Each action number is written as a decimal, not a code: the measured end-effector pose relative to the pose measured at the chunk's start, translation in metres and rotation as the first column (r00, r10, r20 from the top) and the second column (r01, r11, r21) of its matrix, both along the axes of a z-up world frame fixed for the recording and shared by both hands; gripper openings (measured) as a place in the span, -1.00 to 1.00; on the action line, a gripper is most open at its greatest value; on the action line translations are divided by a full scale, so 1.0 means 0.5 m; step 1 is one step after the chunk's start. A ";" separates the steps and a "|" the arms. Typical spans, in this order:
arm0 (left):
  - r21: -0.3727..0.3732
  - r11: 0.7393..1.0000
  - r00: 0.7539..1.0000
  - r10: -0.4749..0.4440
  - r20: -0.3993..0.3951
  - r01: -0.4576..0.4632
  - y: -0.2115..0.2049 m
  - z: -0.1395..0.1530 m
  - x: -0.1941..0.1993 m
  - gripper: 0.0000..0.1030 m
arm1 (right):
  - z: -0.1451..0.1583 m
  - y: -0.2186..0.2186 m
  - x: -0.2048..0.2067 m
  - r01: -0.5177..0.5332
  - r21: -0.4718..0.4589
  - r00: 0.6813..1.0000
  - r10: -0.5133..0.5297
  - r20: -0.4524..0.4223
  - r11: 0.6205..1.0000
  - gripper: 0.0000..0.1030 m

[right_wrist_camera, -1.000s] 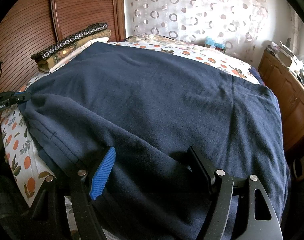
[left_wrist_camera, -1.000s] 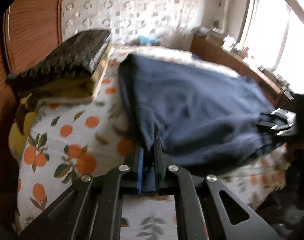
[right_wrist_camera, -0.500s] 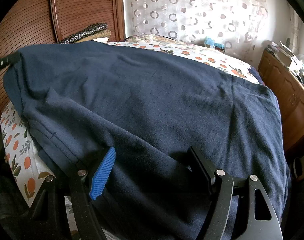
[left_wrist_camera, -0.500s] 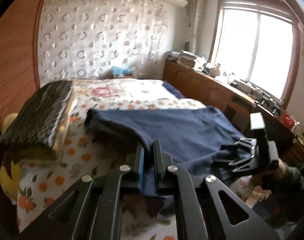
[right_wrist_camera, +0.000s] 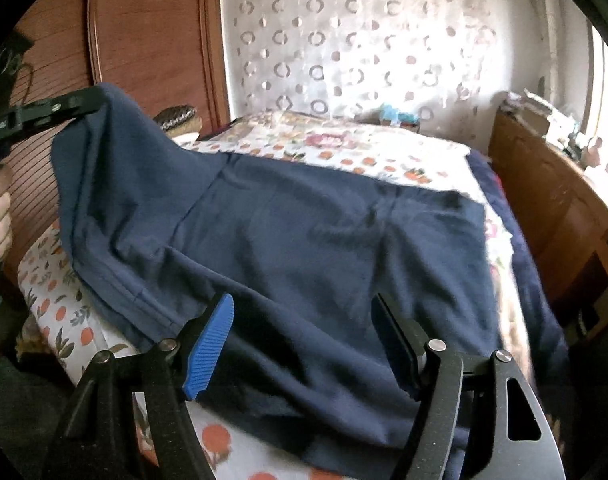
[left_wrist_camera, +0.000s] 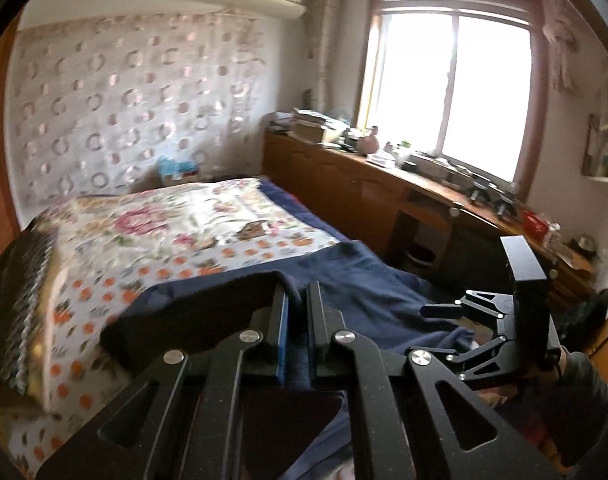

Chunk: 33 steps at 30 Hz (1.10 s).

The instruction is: Fold small clothes

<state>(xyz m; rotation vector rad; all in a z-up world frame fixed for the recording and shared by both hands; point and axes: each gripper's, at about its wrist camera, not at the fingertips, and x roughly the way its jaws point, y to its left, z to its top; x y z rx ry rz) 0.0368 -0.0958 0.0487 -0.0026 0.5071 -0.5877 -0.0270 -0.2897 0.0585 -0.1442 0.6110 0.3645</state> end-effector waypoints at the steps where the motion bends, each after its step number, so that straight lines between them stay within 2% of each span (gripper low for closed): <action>1: 0.004 1.000 1.000 -0.019 0.004 0.019 -0.016 0.007 0.002 -0.84 | 0.003 -0.005 -0.012 0.011 -0.001 1.000 -0.011 0.012 1.000 0.41; 5: 0.012 0.996 0.996 -0.084 0.012 0.084 -0.074 0.030 0.009 -0.84 | 0.020 -0.035 -0.043 0.054 0.018 0.998 -0.055 0.042 0.998 0.41; 9: 0.041 0.993 0.994 -0.108 0.014 0.108 -0.120 0.038 0.019 -0.84 | 0.017 -0.050 -0.066 0.093 0.036 0.994 -0.095 0.056 0.995 0.41; 10: 0.050 0.992 0.994 -0.112 -0.009 0.112 -0.129 0.033 0.027 -0.78 | 0.016 -0.054 -0.069 0.100 0.039 0.993 -0.102 0.055 0.994 0.41; 12: 0.037 0.993 0.992 -0.114 -0.045 0.116 -0.128 0.019 0.033 -0.52 | 0.007 -0.050 -0.074 0.109 0.043 0.992 -0.111 0.051 0.993 0.41; 13: 0.031 0.993 0.992 -0.114 -0.053 0.116 -0.125 0.012 0.033 -0.27 | 0.003 -0.047 -0.075 0.109 0.046 0.993 -0.111 0.046 0.993 0.41; 14: 0.033 0.994 0.993 -0.106 -0.051 0.107 -0.118 0.006 0.030 -0.16 | 0.001 -0.043 -0.076 0.108 0.046 0.993 -0.110 0.043 0.993 0.41; 15: 0.046 0.995 0.995 -0.091 -0.046 0.093 -0.110 0.000 0.027 -0.15 | 0.001 -0.038 -0.067 0.107 0.045 0.993 -0.108 0.039 0.993 0.41; 20: 0.073 0.997 0.999 -0.028 -0.044 0.032 -0.068 -0.024 0.018 0.26 | -0.006 -0.012 -0.054 0.085 0.056 0.996 -0.086 0.016 0.995 0.41; 22: 0.076 0.997 0.999 -0.002 -0.052 0.006 -0.043 -0.038 0.013 0.32 | -0.007 -0.004 -0.045 0.071 0.056 0.997 -0.071 0.007 0.996 0.41; 29: 0.117 0.989 0.992 0.095 -0.080 -0.086 0.033 -0.100 -0.006 0.33 | -0.023 0.019 -0.002 -0.009 0.046 1.000 0.010 -0.022 0.999 0.41; 33: 0.124 0.985 0.986 0.129 -0.102 -0.116 0.059 -0.129 -0.008 0.33 | -0.033 0.036 0.014 -0.054 0.001 0.998 0.054 -0.041 0.999 0.41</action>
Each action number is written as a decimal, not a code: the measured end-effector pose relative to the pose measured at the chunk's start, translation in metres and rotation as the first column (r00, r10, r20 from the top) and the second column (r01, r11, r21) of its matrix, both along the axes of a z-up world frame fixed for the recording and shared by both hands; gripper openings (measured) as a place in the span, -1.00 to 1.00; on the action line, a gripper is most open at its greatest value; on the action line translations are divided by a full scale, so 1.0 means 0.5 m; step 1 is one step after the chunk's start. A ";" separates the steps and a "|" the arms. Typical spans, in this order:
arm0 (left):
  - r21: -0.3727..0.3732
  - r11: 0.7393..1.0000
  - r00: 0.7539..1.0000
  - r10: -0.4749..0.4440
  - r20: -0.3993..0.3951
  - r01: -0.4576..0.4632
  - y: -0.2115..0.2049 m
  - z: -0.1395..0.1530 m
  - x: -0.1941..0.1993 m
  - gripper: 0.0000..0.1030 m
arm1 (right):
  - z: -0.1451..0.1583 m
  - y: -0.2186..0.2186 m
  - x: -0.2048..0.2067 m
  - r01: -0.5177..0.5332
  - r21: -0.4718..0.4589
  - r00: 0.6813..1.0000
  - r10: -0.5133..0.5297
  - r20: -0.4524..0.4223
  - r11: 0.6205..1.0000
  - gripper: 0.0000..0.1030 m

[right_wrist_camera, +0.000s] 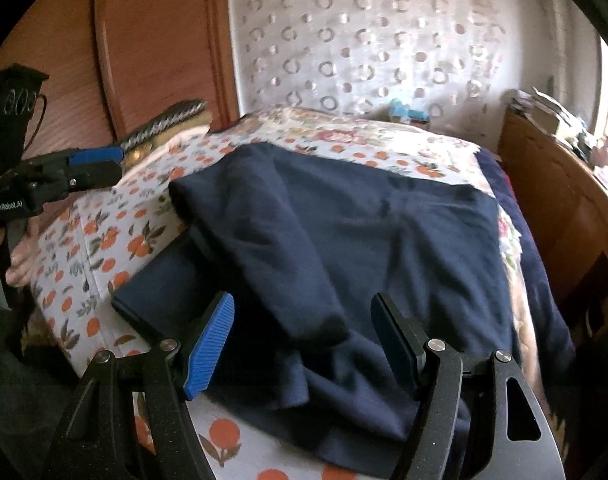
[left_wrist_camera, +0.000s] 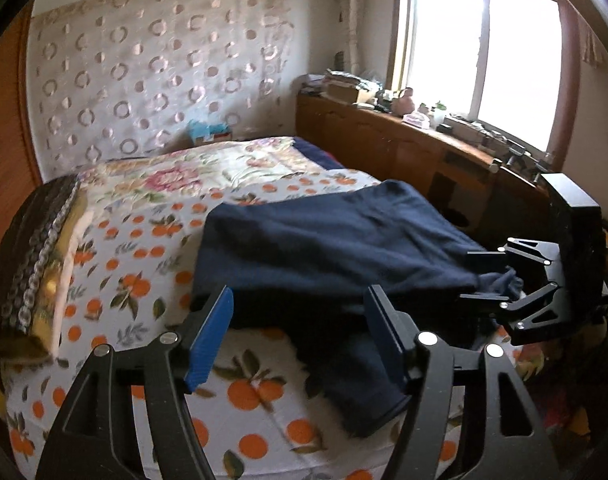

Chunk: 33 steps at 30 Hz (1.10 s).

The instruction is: Fold small clothes

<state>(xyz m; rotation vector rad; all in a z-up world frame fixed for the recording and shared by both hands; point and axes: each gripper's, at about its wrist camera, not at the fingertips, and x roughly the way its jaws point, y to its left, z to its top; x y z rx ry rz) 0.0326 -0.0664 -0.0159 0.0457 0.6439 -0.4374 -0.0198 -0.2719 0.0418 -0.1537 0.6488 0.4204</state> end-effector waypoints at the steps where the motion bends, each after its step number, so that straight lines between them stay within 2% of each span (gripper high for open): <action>1: 0.001 1.000 1.000 0.005 -0.003 -0.005 0.004 -0.005 0.001 0.33 | -0.004 0.003 0.006 -0.004 -0.015 1.000 0.004 -0.006 1.000 0.41; 3: -0.002 1.000 1.000 0.012 -0.008 -0.012 0.010 -0.012 0.001 0.33 | -0.012 0.013 0.024 -0.008 -0.042 1.000 0.007 -0.019 0.999 0.41; 6: 0.002 1.000 1.000 0.022 -0.014 -0.022 0.015 -0.021 -0.001 0.33 | -0.019 0.013 0.044 -0.016 -0.077 0.999 0.013 -0.034 0.997 0.25; 8: 0.007 1.000 1.000 0.026 -0.013 -0.026 0.020 -0.026 -0.001 0.33 | -0.022 0.010 0.054 -0.019 -0.091 0.999 0.015 -0.040 0.996 0.09; 10: 0.007 1.000 0.999 0.030 -0.016 -0.030 0.021 -0.029 0.001 0.33 | -0.021 0.008 0.060 -0.024 -0.103 0.999 0.020 -0.041 0.994 -0.15; 14: 0.012 0.999 0.999 0.034 -0.021 -0.034 0.022 -0.037 0.005 0.33 | -0.017 0.024 0.065 -0.036 -0.127 0.999 0.034 -0.018 0.991 -0.44; 15: 0.011 0.999 0.999 0.034 -0.021 -0.034 0.022 -0.037 0.005 0.33 | -0.019 0.036 0.065 -0.045 -0.131 0.999 0.044 -0.014 0.990 -0.65; 16: 0.010 0.999 0.999 0.033 -0.021 -0.033 0.022 -0.037 0.005 0.33 | -0.018 0.039 0.063 -0.053 -0.134 0.999 0.053 -0.009 0.990 -0.71; 21: 0.008 0.999 0.999 0.036 -0.025 -0.036 0.023 -0.040 0.007 0.33 | 0.000 0.042 0.032 -0.075 -0.104 0.996 0.080 0.046 0.992 -0.81; 29: 0.000 0.999 0.999 0.044 -0.019 -0.044 0.032 -0.047 0.004 0.33 | 0.083 0.029 -0.024 -0.085 -0.041 0.982 0.091 0.167 0.995 -0.83; 33: -0.002 0.999 0.999 0.037 -0.013 -0.037 0.027 -0.042 0.000 0.33 | 0.122 0.014 -0.055 -0.067 -0.043 0.974 0.075 0.212 0.997 -0.83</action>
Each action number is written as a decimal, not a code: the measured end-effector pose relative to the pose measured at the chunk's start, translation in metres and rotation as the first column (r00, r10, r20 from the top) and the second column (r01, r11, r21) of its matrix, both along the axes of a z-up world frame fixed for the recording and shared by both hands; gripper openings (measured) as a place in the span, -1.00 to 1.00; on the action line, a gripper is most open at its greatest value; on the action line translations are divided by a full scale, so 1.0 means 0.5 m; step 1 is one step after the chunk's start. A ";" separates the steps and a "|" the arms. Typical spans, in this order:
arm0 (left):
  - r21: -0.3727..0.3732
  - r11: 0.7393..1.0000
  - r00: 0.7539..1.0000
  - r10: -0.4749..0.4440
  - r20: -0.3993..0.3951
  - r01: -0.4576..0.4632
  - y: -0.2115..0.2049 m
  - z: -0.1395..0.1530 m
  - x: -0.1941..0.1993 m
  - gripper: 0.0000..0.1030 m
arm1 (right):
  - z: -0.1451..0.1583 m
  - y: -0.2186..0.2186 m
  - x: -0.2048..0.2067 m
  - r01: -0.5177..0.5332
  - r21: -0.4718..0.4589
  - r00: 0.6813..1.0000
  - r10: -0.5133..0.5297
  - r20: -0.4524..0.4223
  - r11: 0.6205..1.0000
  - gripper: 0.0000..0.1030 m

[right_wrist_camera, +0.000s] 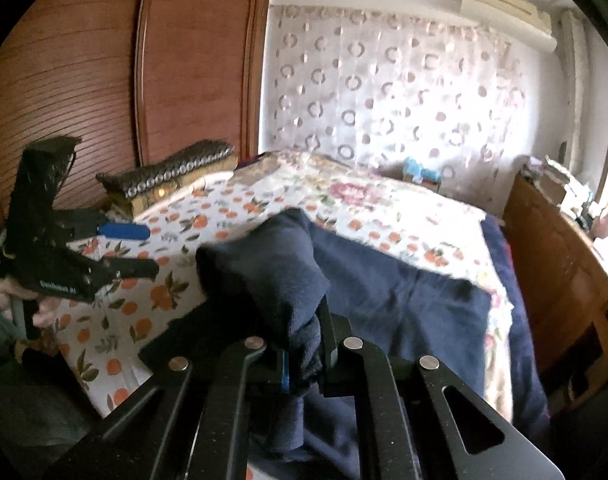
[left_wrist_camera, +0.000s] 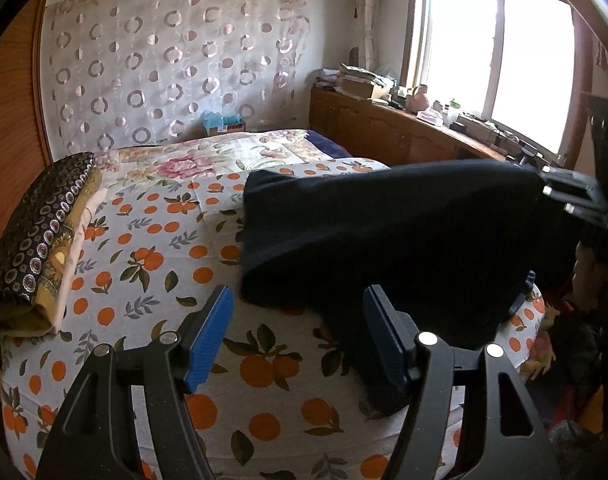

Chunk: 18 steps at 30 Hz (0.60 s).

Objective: Fold small clothes
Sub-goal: 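Lower the fold onto the shirt and open both tools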

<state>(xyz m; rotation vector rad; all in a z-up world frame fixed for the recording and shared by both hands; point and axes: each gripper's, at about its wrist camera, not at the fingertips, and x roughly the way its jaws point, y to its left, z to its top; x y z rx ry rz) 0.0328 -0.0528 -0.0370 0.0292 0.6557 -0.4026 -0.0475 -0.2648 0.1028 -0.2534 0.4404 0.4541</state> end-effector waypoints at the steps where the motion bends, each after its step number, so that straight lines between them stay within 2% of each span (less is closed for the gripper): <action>1: -0.001 1.000 1.000 -0.003 0.002 0.003 -0.002 0.002 -0.003 0.33 | 0.008 -0.009 -0.007 0.010 0.001 1.000 -0.010 0.011 1.000 -0.83; 5: -0.001 1.000 1.000 -0.014 0.007 0.014 -0.009 0.007 -0.007 0.33 | 0.016 -0.056 -0.027 0.077 -0.002 0.997 -0.077 0.023 0.997 -0.83; 9: -0.003 1.000 1.000 -0.024 0.012 0.024 -0.019 0.012 -0.011 0.33 | 0.010 -0.109 -0.047 0.149 0.024 0.989 -0.148 -0.015 0.989 -0.83; 14: -0.004 0.999 0.999 -0.038 0.012 0.038 -0.033 0.015 -0.013 0.33 | -0.031 -0.149 -0.057 0.224 0.008 0.970 -0.223 -0.097 0.974 -0.83; 17: 0.002 0.999 0.999 -0.042 0.015 0.042 -0.038 0.014 -0.013 0.33 | -0.073 -0.168 -0.050 0.282 -0.028 0.946 -0.283 -0.158 0.959 -0.82; 18: 0.003 0.999 0.999 -0.042 0.014 0.042 -0.040 0.014 -0.013 0.33 | -0.080 -0.171 -0.051 0.292 -0.037 0.941 -0.294 -0.167 0.956 -0.69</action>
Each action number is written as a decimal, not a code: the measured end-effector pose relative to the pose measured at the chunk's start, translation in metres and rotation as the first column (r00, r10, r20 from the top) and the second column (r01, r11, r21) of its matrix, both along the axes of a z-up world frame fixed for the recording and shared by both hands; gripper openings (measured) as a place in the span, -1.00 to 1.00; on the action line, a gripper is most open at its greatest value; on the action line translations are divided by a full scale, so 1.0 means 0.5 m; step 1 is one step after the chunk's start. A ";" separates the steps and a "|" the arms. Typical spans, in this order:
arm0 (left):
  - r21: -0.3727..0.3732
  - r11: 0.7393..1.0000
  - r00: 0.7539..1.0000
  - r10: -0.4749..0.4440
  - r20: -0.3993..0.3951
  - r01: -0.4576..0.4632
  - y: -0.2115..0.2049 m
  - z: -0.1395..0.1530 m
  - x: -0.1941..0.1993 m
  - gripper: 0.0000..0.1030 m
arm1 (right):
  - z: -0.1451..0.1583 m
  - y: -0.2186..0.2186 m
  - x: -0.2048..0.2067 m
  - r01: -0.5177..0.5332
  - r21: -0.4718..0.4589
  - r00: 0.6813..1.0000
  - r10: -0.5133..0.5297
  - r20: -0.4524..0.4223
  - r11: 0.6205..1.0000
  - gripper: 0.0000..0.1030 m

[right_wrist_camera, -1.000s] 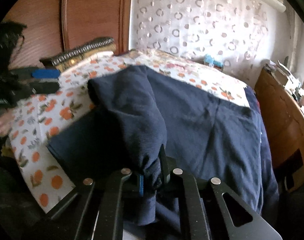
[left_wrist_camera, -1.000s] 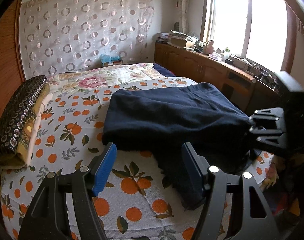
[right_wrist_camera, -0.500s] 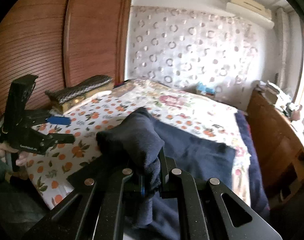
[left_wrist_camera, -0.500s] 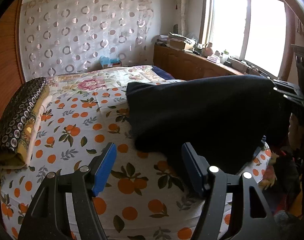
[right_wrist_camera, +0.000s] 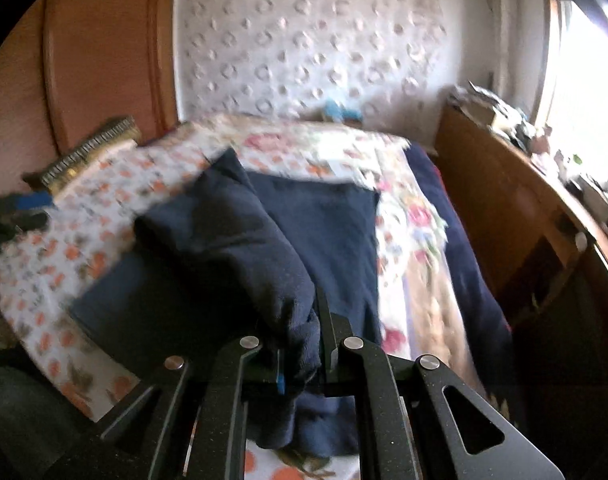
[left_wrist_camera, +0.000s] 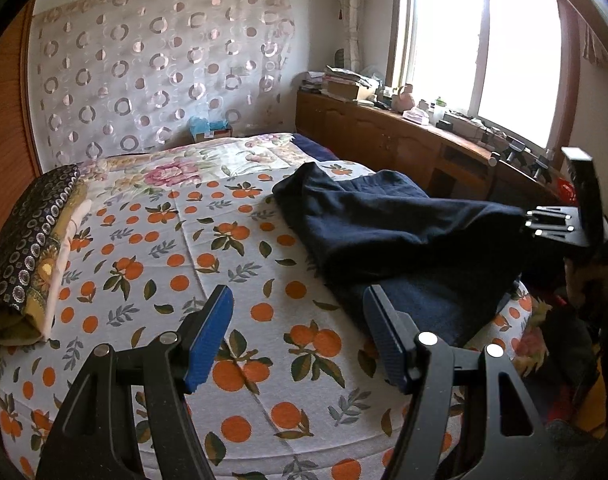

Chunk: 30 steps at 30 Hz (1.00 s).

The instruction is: Fold small clothes

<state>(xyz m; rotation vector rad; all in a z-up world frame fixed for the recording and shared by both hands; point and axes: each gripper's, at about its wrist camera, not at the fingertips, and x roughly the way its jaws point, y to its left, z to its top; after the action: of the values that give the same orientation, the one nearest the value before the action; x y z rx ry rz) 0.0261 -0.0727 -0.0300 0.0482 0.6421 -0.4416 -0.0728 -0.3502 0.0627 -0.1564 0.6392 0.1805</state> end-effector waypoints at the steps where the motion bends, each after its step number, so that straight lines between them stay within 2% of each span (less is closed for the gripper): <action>1: -0.001 1.000 1.000 0.000 0.000 0.000 -0.001 0.000 0.000 0.33 | -0.004 -0.003 -0.001 0.017 -0.009 1.000 -0.017 -0.007 1.000 -0.57; 2: -0.001 1.000 1.000 0.001 0.000 -0.001 -0.001 0.000 0.000 0.33 | -0.009 -0.006 -0.005 0.036 -0.018 0.999 -0.036 -0.013 0.999 -0.51; 4: 0.000 1.000 1.000 0.000 0.002 0.000 -0.002 0.000 0.000 0.33 | -0.006 -0.013 -0.009 0.064 -0.019 0.998 -0.064 -0.013 0.998 -0.11; 6: 0.000 1.000 1.000 -0.001 0.001 0.001 -0.003 0.000 0.000 0.33 | 0.010 -0.013 -0.015 0.086 -0.009 0.996 -0.086 -0.001 0.996 0.13; 7: 0.001 1.000 1.000 0.000 0.002 0.000 -0.003 0.000 0.000 0.33 | 0.016 -0.006 -0.020 0.090 -0.003 0.996 -0.090 0.009 0.996 0.16; 15: 0.005 1.000 1.000 -0.003 0.004 0.003 -0.007 0.001 -0.002 0.33 | 0.058 0.027 -0.033 0.021 0.019 0.997 -0.022 0.069 1.000 0.23; 19: 0.003 1.000 1.000 0.001 0.002 -0.001 -0.008 0.001 -0.002 0.33 | 0.055 0.067 0.000 -0.051 0.026 0.996 0.049 0.071 0.998 0.24; 25: 0.000 1.000 1.000 0.013 0.000 -0.013 0.003 -0.002 0.000 0.33 | 0.031 0.143 0.065 -0.181 0.034 0.983 0.181 0.015 0.983 0.24; 30: -0.005 1.000 1.000 0.023 -0.006 -0.023 0.020 -0.009 0.001 0.33 | 0.012 0.202 0.132 -0.285 0.045 0.957 0.287 -0.051 0.957 0.25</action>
<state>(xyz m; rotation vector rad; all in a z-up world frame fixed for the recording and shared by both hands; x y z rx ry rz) 0.0265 -0.0630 -0.0344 0.0348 0.6466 -0.4214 -0.0070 -0.2491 0.0687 -0.2083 0.6676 0.4780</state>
